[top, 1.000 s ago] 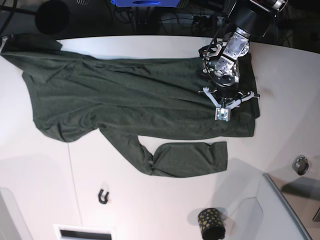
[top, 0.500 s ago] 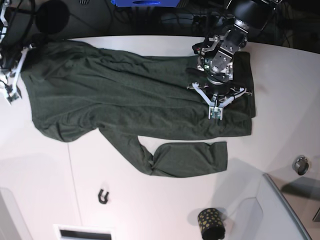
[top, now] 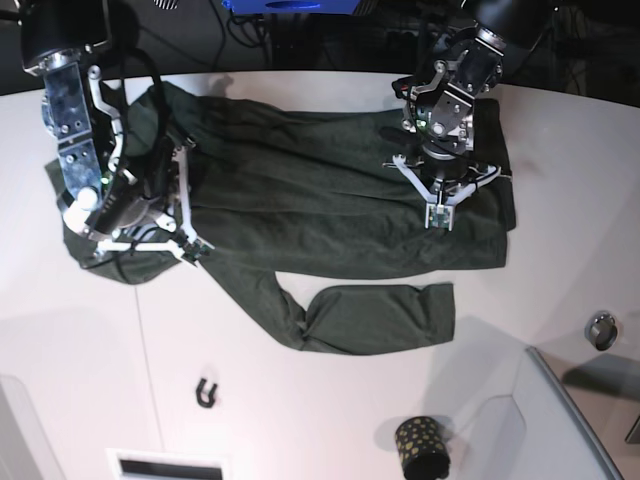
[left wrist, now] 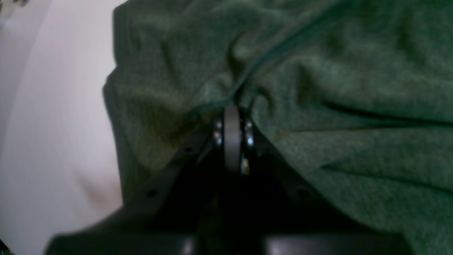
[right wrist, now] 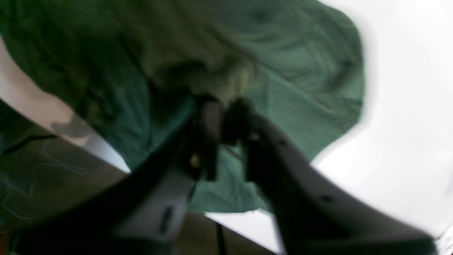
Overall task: Layout the t-shirt on the table in an organized manner, then fold the t-shirt properly
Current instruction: 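Pull the shirt edge with the right gripper away from the left gripper, then release the shirt and regrasp its edge with both grippers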
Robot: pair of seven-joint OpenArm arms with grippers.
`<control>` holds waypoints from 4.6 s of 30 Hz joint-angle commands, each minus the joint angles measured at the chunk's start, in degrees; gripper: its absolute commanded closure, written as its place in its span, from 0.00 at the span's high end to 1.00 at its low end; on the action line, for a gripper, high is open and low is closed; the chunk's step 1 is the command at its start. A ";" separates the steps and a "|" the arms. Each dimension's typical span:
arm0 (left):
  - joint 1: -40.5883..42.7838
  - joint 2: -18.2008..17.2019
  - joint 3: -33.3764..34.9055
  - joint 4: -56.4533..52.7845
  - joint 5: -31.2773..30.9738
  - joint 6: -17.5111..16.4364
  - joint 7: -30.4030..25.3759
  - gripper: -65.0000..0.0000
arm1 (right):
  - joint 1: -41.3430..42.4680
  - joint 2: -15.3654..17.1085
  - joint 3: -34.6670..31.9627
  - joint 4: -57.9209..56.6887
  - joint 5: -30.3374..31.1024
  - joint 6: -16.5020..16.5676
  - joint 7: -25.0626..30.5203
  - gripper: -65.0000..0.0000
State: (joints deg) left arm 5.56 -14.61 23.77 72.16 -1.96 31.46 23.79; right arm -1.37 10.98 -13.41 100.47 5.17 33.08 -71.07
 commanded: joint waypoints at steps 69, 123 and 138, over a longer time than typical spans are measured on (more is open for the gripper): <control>3.10 -3.89 -0.96 5.60 -0.02 0.23 -0.36 0.00 | -3.07 -0.92 12.84 11.40 -0.38 0.11 6.50 0.70; 23.05 -11.19 -10.19 9.73 0.15 -3.55 -7.40 0.00 | 1.67 8.14 36.22 -47.94 -0.64 -0.16 39.29 0.02; 22.26 -10.75 -10.36 20.37 -0.37 -6.72 -5.90 0.00 | 1.59 12.62 36.66 -36.51 -0.47 0.11 38.58 0.02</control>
State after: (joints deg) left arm 27.27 -24.56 13.78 91.94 -2.83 23.97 18.02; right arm -0.40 22.20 22.74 62.48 4.71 33.32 -33.12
